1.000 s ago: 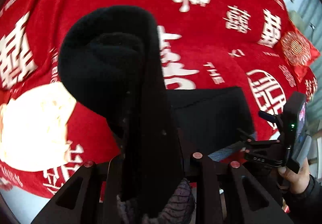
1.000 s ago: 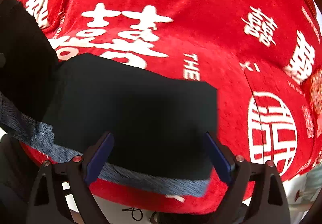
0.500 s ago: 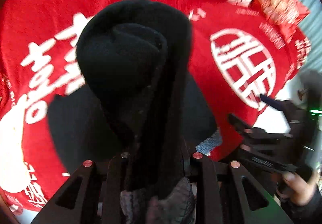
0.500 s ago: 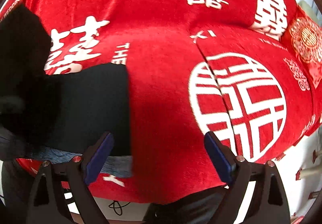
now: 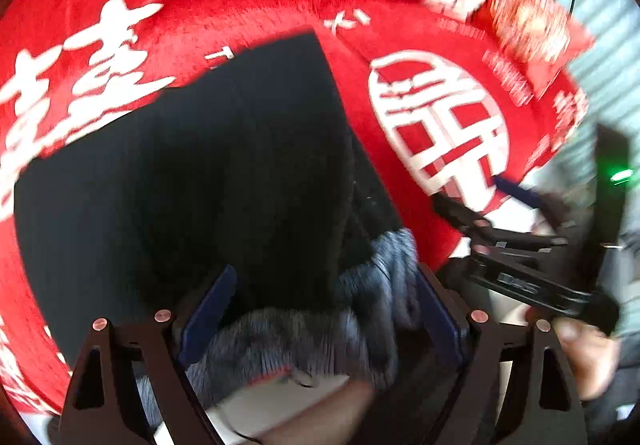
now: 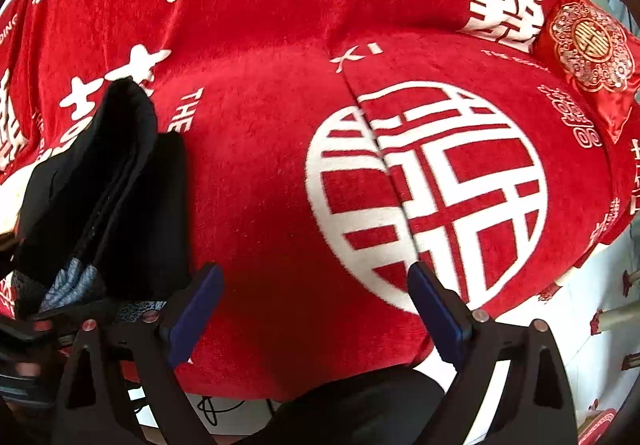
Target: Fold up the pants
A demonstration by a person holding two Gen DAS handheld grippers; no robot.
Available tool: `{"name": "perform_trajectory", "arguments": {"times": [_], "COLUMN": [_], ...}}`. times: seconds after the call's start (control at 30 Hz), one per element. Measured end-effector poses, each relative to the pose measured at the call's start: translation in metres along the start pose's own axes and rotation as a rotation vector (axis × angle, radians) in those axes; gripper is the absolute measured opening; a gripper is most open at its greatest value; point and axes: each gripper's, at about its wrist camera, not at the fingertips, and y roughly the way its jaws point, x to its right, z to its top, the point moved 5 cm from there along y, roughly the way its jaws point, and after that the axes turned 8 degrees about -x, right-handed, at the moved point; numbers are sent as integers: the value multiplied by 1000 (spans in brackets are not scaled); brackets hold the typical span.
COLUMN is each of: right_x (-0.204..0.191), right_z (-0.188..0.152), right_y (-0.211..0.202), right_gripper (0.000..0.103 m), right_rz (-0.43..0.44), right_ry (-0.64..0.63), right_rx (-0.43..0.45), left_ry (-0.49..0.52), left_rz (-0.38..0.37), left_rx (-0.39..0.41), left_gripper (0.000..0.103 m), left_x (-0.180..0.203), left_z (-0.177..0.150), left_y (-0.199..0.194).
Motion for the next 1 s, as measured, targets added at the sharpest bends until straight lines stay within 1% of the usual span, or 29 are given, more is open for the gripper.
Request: {"name": "perform_trajectory", "arguments": {"times": [0.03,0.07,0.13,0.2,0.23,0.3,0.33,0.37,0.4,0.47,0.5,0.53,0.57,0.6,0.63,0.67,0.7,0.8,0.87,0.9,0.97,1.0], "right_x": [0,-2,-12,-34,-49,-82,-95,-109,-127,-150,-162,-169,-173,-173,-170,-169,-168,-158,-145,-136,-128,-127], "right_z": [1,2,6,10,13,18,19,21,24,27,28,29,29,29,28,28,26,19,9,-2,-17,-29], "right_y": [-3,-7,-18,-29,-34,-42,-44,-45,-45,-40,-31,-16,6,20,34,37,35,20,10,5,9,22], "right_gripper": [95,95,95,96,96,96,96,96,96,96,96,97,98,98,99,103,103,103,103,103,103,103], "right_rz": [4,15,69,137,156,178,191,212,249,319,365,382,360,332,276,220,204,211,212,210,190,151], "right_ry": [1,3,-10,-53,-90,-175,-212,-251,-295,-354,-383,-398,-405,-408,-413,-422,-431,-407,-386,-377,-393,-421], "right_rx": [2,10,32,57,69,98,114,130,145,145,120,78,12,-27,-52,-40,-40,-56,-43,-33,-49,-89], "left_ry": [-23,-38,-70,-118,-148,-229,-255,-287,-309,-323,-323,-333,-343,-359,-365,-362,-352,-303,-284,-271,-256,-247], "left_rz": [-28,-35,8,82,103,116,105,89,84,89,93,97,76,54,46,49,64,117,103,84,96,121], "left_rx": [25,45,91,119,123,122,113,87,69,39,32,29,26,19,26,30,39,70,99,107,92,66], "left_gripper": [88,88,88,88,88,88,88,88,88,88,98,103,103,103,103,103,103,103,103,103,103,103], "left_x": [-7,-15,-39,-69,-83,-115,-127,-139,-152,-164,-168,-173,-174,-177,-178,-178,-176,-167,-160,-154,-150,-150], "left_z": [-4,-6,-9,-14,-16,-23,-27,-31,-39,-46,-50,-54,-56,-61,-63,-64,-66,-71,-74,-78,-78,-75], "left_y": [-13,-23,-41,-52,-54,-52,-48,-40,-31,-15,-11,-5,-3,0,-1,-4,-9,-24,-32,-34,-26,-16]}}
